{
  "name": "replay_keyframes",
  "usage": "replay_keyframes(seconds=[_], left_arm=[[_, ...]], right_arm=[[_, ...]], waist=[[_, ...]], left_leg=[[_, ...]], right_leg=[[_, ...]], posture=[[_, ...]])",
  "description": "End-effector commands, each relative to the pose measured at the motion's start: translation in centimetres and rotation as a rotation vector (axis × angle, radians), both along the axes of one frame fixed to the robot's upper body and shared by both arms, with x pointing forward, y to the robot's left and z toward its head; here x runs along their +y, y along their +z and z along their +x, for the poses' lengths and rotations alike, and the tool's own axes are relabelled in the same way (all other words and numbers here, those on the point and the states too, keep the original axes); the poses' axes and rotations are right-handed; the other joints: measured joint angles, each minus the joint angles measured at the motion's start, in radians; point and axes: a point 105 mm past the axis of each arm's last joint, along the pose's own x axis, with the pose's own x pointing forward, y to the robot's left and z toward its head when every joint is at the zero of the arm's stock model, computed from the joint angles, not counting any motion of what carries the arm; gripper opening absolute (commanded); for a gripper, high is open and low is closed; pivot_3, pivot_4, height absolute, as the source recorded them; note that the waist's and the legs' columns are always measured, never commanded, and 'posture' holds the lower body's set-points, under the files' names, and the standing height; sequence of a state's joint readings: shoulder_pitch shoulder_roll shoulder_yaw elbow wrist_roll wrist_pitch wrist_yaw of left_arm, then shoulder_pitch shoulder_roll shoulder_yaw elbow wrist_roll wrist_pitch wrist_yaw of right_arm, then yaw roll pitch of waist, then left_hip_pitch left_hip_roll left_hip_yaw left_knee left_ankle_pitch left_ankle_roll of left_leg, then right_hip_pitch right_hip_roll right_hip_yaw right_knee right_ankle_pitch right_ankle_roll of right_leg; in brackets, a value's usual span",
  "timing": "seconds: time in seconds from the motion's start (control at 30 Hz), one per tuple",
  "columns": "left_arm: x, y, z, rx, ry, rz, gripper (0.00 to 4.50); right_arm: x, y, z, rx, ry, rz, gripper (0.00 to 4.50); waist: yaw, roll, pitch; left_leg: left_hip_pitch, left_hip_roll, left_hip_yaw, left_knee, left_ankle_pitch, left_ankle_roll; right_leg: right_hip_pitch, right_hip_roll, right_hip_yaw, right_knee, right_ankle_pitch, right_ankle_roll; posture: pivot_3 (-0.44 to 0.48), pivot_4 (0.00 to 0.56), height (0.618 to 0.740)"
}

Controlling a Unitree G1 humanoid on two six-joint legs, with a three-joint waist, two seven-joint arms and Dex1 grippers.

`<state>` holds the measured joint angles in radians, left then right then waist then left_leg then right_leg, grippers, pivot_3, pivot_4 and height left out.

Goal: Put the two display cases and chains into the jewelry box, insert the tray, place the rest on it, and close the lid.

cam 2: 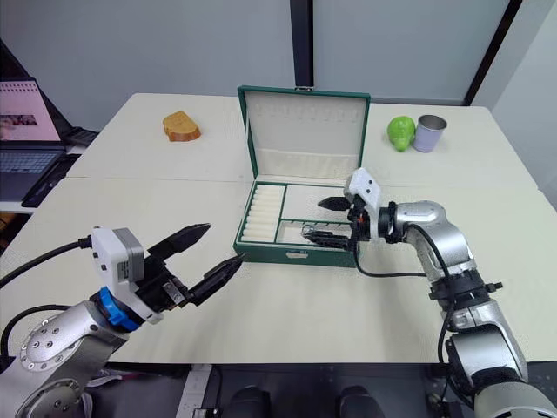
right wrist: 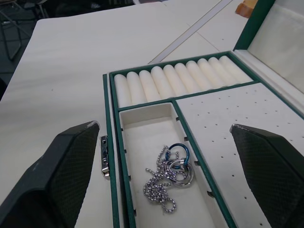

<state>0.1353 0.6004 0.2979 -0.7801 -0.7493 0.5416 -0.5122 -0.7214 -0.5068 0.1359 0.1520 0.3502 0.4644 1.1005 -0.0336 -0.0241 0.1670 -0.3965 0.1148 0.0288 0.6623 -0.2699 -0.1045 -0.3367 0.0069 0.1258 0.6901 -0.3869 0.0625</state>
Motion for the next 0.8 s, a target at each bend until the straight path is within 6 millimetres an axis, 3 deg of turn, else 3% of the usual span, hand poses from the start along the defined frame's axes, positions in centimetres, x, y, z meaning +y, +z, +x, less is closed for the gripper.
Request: replay_keyframes(seconds=[0.03,0.37,0.63,0.8], left_arm=[[0.4,0.2,-0.1,0.006,-0.023,0.014,4.50],[9.5,-0.6,2.2,0.072,0.149,0.137,4.50],[14.8,-2.2,3.3,0.123,0.251,0.172,4.50],[15.4,-2.8,4.0,0.136,0.254,0.166,4.50]], right_arm=[[-2.0,2.2,-0.5,-0.057,-0.033,0.051,4.47],[-13.0,-1.3,-3.1,0.010,-0.324,-0.050,4.47],[-18.1,-3.9,-4.7,0.049,-0.525,-0.081,4.47],[-19.3,-5.1,-5.4,0.064,-0.586,-0.082,4.47]], waist=[[0.000,0.000,0.000],[0.000,0.002,0.001],[0.000,0.002,0.002],[0.004,0.003,0.002]], left_leg=[[0.000,0.000,0.000,0.000,0.000,0.000],[0.000,0.000,0.001,-0.001,0.000,0.000],[0.000,0.000,0.002,-0.002,0.000,0.000],[0.000,0.000,0.002,-0.001,0.000,0.000]], right_leg=[[0.000,0.000,0.000,0.000,0.000,0.000],[0.000,0.000,0.001,-0.002,0.000,0.000],[0.000,0.001,0.001,-0.002,0.000,0.000],[0.000,0.000,0.001,-0.002,0.000,0.000]], posture=[[0.000,0.150,0.740],[0.000,0.150,0.740],[0.000,0.150,0.740],[0.000,0.150,0.740]])
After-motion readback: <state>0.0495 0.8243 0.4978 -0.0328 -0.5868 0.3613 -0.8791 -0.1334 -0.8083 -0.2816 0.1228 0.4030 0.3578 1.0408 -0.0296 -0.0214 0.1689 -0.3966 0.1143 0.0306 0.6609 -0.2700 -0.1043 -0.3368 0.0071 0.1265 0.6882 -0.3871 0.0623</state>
